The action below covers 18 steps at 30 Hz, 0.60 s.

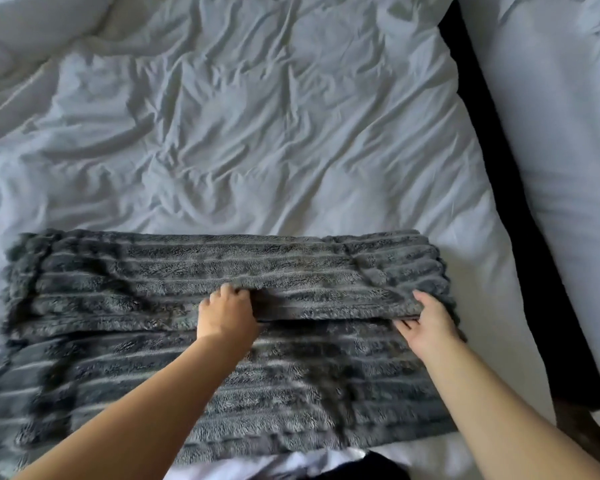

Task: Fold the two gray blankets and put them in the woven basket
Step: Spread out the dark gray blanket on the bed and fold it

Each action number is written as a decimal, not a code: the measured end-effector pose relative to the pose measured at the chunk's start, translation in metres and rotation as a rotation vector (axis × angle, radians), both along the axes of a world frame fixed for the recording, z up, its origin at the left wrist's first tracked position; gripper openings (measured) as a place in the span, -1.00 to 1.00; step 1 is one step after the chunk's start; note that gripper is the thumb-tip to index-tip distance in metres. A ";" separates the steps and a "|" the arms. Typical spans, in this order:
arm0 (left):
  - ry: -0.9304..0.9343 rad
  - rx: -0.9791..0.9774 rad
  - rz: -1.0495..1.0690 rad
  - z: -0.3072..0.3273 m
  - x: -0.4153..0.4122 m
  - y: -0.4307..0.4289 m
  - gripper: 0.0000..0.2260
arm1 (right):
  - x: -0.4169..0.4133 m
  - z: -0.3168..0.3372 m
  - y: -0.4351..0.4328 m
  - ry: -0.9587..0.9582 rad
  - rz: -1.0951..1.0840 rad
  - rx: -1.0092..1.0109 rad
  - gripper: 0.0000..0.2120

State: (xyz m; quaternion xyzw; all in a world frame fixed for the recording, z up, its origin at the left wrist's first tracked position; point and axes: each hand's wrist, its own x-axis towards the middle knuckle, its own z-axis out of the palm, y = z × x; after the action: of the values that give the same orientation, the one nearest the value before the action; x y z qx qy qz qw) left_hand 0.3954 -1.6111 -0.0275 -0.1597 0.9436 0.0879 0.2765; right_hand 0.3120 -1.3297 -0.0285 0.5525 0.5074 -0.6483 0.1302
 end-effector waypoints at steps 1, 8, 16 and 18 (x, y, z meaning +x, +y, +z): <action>0.133 0.064 0.009 -0.001 -0.006 0.014 -0.59 | -0.006 0.002 0.004 0.003 0.017 -0.008 -0.66; -0.020 0.256 -0.140 -0.034 -0.011 0.098 -0.47 | -0.002 0.026 0.031 0.215 0.168 0.125 -0.86; -0.055 0.395 -0.103 -0.018 -0.008 0.079 -0.55 | 0.014 0.021 0.020 -0.259 0.399 0.588 -0.53; 0.105 0.439 0.011 -0.009 -0.016 0.072 -0.65 | 0.005 0.029 -0.009 -0.163 0.598 1.005 -0.45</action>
State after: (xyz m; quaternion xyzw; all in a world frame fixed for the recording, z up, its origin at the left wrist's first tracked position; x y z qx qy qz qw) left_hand 0.3797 -1.5395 -0.0366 -0.0961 0.9140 0.3009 0.2547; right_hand 0.3172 -1.3385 0.0001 0.4275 0.8744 -0.2192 0.0679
